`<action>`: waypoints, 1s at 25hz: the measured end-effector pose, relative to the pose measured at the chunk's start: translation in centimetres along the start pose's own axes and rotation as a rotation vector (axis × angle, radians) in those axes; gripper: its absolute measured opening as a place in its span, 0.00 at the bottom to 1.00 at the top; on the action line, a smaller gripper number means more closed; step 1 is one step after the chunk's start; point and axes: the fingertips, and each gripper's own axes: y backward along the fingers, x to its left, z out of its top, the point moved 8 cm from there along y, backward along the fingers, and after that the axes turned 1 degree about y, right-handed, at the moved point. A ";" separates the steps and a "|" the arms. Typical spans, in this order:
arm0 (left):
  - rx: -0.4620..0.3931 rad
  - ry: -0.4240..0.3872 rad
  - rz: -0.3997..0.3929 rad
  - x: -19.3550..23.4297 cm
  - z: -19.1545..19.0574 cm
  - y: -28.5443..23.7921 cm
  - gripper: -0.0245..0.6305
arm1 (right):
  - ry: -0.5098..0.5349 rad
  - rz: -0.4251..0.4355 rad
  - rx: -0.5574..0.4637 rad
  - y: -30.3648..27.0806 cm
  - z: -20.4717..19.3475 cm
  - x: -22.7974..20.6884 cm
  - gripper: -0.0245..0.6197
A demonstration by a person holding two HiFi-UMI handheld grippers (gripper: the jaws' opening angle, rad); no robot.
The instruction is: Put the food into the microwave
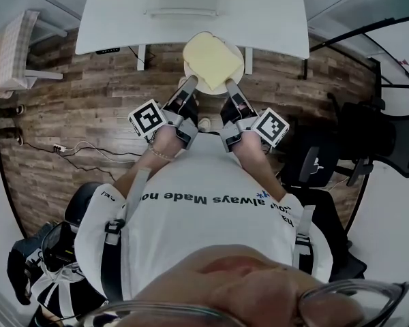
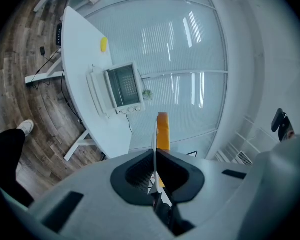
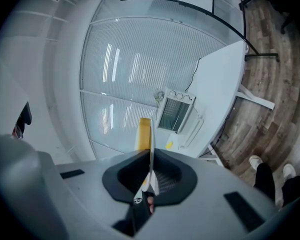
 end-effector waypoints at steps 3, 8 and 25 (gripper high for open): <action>-0.004 0.008 -0.017 0.0 1.2 -1.3 0.07 | -0.004 -0.003 0.001 -1.5 0.8 -0.2 0.08; -0.011 0.012 -0.025 0.3 4.1 -3.0 0.07 | 0.000 -0.004 0.010 -4.8 1.8 -0.1 0.08; -0.003 0.003 0.013 2.8 17.5 -10.9 0.07 | 0.005 -0.023 0.016 -19.7 6.7 0.3 0.08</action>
